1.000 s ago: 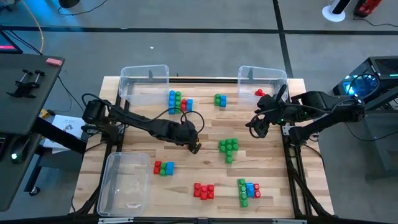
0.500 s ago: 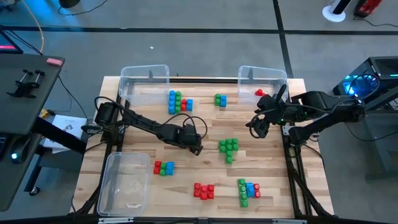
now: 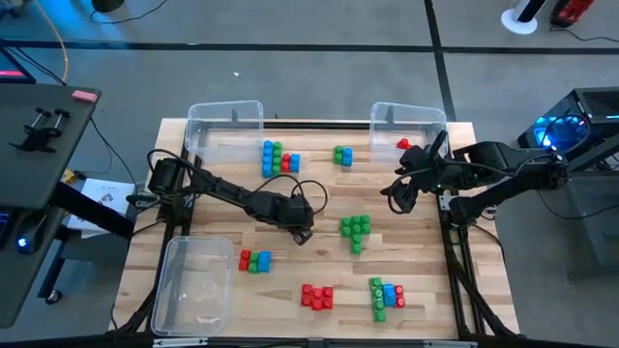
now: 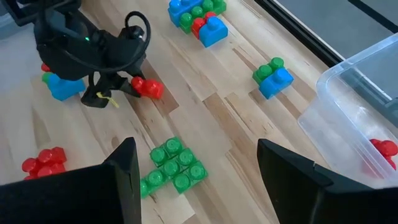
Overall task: Sort blocks
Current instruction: Put the red game piece into the top left transparent bin
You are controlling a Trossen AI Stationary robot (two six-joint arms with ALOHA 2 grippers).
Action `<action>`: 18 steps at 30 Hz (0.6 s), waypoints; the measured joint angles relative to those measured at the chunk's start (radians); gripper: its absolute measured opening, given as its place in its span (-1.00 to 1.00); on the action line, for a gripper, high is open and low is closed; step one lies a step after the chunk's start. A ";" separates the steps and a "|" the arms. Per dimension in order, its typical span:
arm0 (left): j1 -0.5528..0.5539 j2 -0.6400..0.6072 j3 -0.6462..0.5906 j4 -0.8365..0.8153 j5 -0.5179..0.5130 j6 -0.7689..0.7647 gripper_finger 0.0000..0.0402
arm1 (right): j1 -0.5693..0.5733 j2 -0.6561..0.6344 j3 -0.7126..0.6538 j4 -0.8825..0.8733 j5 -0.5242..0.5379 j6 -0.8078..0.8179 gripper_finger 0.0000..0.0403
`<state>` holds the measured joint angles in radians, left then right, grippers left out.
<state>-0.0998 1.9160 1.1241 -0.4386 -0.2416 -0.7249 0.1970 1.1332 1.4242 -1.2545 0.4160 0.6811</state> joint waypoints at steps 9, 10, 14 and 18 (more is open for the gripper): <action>0.041 -0.331 -0.002 -0.086 -0.088 0.249 -0.53 | 0.000 0.000 0.000 0.002 0.002 0.018 0.04; 0.050 -0.391 -0.003 -0.125 -0.149 0.256 -0.53 | 0.000 0.000 0.000 0.002 0.005 0.018 0.04; 0.123 -0.650 0.000 -0.314 -0.419 0.259 -0.53 | 0.000 0.000 0.000 0.005 0.026 0.024 0.04; 0.320 -0.804 -0.002 -0.507 -0.464 0.246 -0.53 | 0.000 0.000 0.000 0.009 0.056 0.037 0.04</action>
<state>0.2203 1.1125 1.1226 -0.9457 -0.7057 -0.4784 0.1970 1.1336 1.4242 -1.2457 0.4717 0.7179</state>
